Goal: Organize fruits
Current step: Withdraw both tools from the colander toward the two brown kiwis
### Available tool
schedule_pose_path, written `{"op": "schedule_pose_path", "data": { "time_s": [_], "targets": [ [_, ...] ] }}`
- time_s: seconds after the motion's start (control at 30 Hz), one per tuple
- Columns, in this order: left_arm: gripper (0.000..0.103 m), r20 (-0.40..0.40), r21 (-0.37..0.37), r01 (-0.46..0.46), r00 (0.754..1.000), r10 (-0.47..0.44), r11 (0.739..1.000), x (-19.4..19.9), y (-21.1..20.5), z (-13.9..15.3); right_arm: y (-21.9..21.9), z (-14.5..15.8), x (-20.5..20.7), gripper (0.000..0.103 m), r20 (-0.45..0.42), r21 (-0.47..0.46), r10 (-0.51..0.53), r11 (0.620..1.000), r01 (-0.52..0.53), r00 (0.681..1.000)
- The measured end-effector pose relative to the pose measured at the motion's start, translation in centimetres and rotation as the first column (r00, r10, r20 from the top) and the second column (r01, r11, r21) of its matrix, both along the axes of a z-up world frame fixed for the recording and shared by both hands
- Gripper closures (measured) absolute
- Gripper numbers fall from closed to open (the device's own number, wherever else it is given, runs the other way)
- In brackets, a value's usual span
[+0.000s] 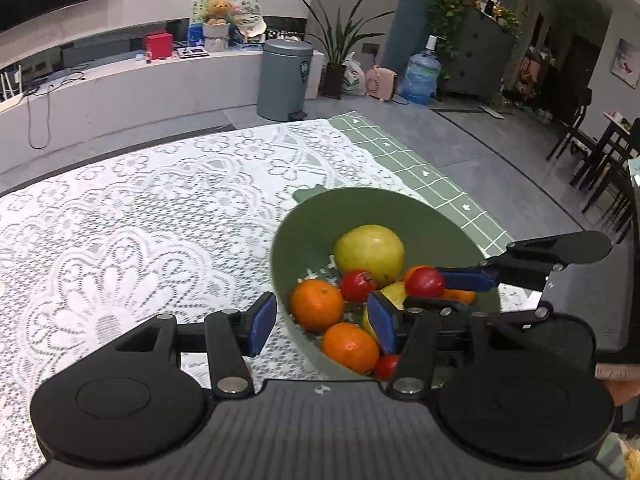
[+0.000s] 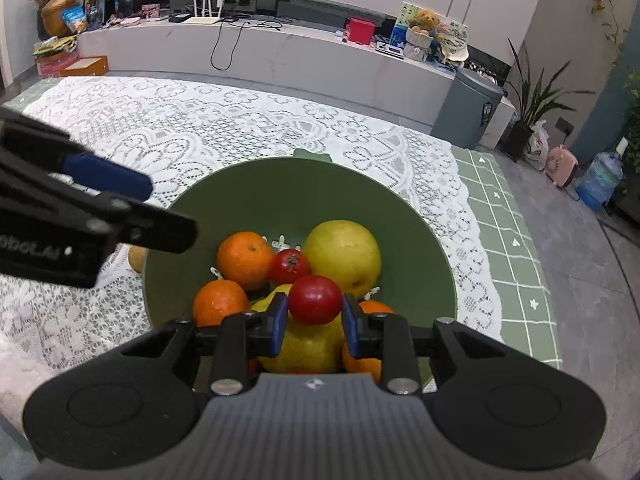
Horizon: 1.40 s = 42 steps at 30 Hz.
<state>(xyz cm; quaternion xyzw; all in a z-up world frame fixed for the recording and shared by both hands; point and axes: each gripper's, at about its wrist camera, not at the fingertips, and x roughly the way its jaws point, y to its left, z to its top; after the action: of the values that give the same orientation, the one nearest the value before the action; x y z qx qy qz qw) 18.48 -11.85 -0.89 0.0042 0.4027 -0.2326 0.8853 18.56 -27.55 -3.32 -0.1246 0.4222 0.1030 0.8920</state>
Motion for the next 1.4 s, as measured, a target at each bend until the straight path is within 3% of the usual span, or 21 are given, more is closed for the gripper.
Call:
{"op": "schedule_pose_path", "data": {
  "time_s": [0.27, 0.33, 0.5, 0.67, 0.83, 1.4],
  "targets": [
    [0.041, 0.0, 0.006, -0.013, 1.0, 0.013, 1.0, -1.0, 0.8, 0.2, -0.3, 0.0, 0.1, 0.076, -0.006, -0.017, -0.034, 0.999, 0.034, 0.999],
    [0.041, -0.003, 0.009, -0.02, 1.0, 0.02, 1.0, -1.2, 1.0, 0.1, -0.3, 0.2, 0.0, 0.068, 0.001, -0.026, -0.043, 0.999, 0.044, 0.999],
    [0.041, 0.0, 0.007, -0.036, 0.999, 0.035, 0.999, -1.8, 1.7, 0.2, -0.2, 1.1, -0.7, 0.065, 0.032, -0.023, -0.05, 0.998, 0.051, 0.998],
    [0.041, 0.011, -0.002, -0.05, 0.999, 0.05, 0.999, -2.5, 2.2, 0.7, 0.1, 2.6, -2.2, 0.05, 0.087, -0.018, -0.055, 0.998, 0.057, 0.995],
    [0.041, 0.022, -0.011, -0.065, 0.998, 0.065, 0.998, -3.5, 2.7, 0.9, 1.1, 3.6, -4.1, 0.042, 0.137, 0.012, -0.047, 0.999, 0.046, 0.989],
    [0.041, 0.07, 0.006, -0.128, 0.989, 0.127, 0.992, -7.1, 7.0, 0.2, 5.9, 1.9, -9.7, 0.036, 0.239, 0.179, -0.066, 0.984, 0.022, 0.969]
  ]
}}
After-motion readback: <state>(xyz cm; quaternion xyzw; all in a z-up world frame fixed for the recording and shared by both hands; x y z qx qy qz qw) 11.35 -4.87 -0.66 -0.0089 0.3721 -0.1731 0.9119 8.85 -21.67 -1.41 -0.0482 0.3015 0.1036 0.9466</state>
